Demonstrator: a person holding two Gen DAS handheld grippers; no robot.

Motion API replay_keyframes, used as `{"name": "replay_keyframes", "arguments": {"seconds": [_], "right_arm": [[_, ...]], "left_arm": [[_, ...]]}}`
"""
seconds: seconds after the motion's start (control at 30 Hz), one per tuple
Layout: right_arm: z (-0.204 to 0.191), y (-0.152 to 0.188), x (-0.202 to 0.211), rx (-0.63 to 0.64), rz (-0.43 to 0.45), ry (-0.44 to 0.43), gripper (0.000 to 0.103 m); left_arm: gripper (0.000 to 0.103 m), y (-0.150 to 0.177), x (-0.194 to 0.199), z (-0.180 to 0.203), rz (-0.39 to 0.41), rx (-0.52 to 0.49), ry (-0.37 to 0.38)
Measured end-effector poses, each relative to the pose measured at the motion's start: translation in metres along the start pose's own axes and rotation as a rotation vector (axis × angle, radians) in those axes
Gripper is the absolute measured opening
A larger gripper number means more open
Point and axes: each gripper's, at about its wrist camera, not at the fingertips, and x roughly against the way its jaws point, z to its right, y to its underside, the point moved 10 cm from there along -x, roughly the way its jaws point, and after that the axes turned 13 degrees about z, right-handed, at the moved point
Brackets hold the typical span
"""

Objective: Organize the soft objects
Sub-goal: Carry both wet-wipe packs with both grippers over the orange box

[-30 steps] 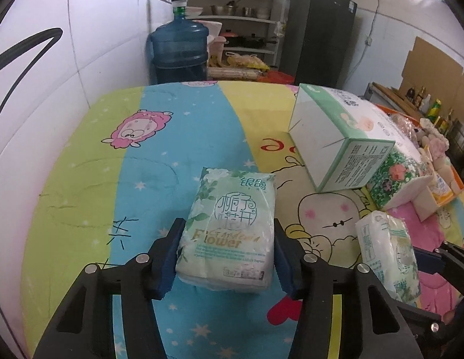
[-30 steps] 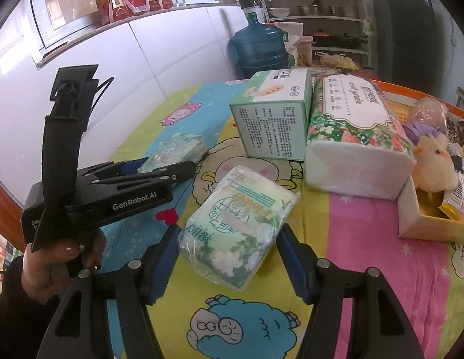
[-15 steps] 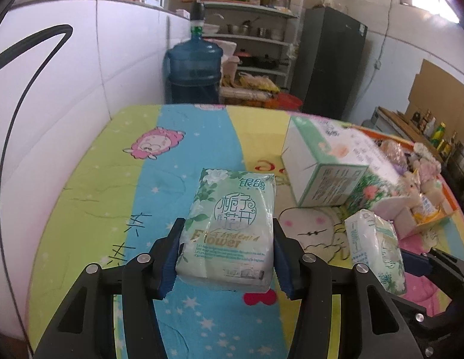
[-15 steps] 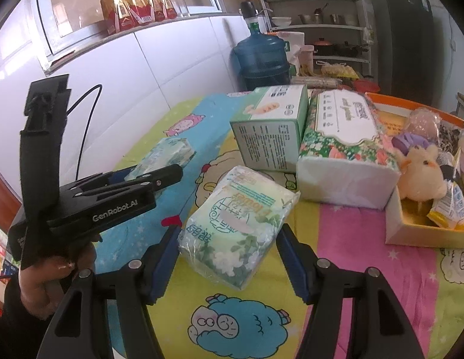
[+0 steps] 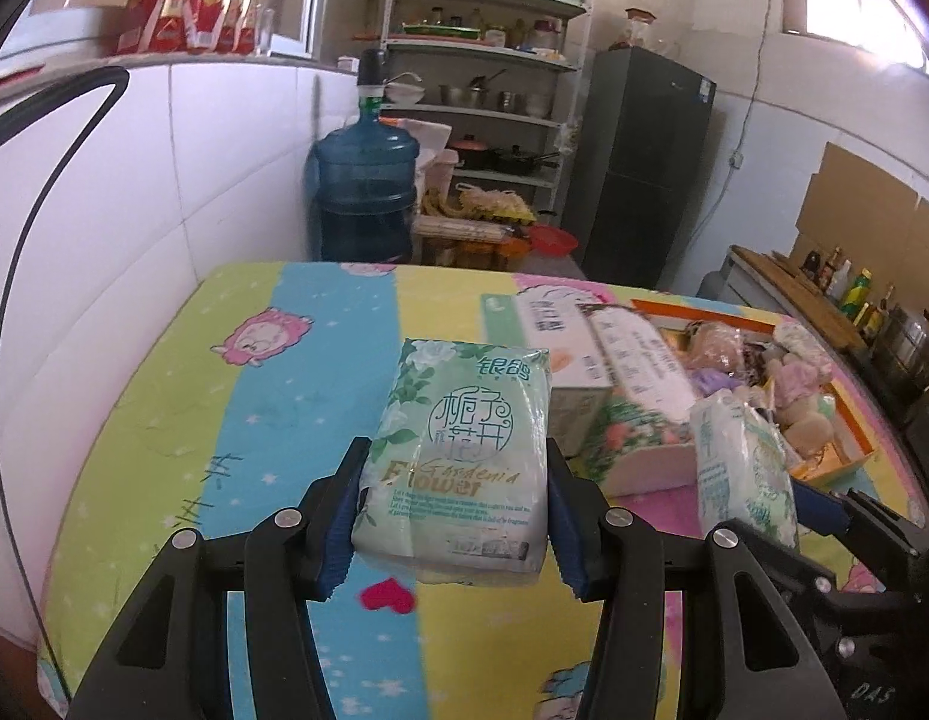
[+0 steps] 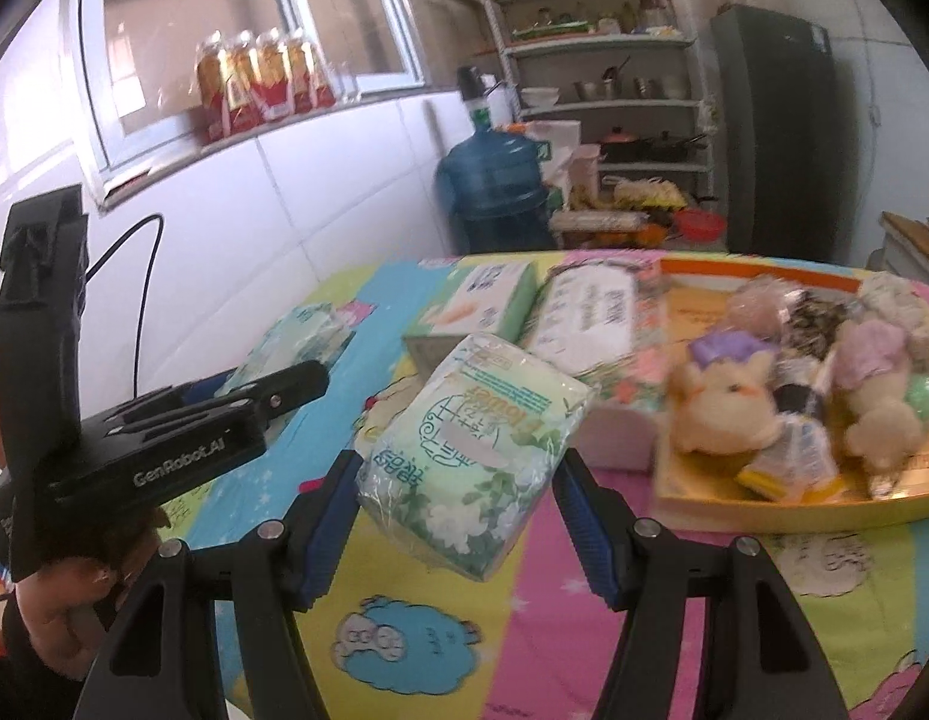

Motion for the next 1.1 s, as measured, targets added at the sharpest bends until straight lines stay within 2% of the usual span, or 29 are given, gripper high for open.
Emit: {"name": "replay_keyframes", "arguments": {"seconds": [0.63,1.1], "right_arm": [[0.096,-0.026,0.043,-0.071,0.104,0.105,0.065],[0.183,-0.024,0.075,-0.148,0.156,0.195,0.065]], "left_arm": [[0.055,-0.012,-0.009,0.099,0.029,-0.064,0.041],[0.055,-0.011,-0.031,0.182,0.017,-0.129,0.094]]}}
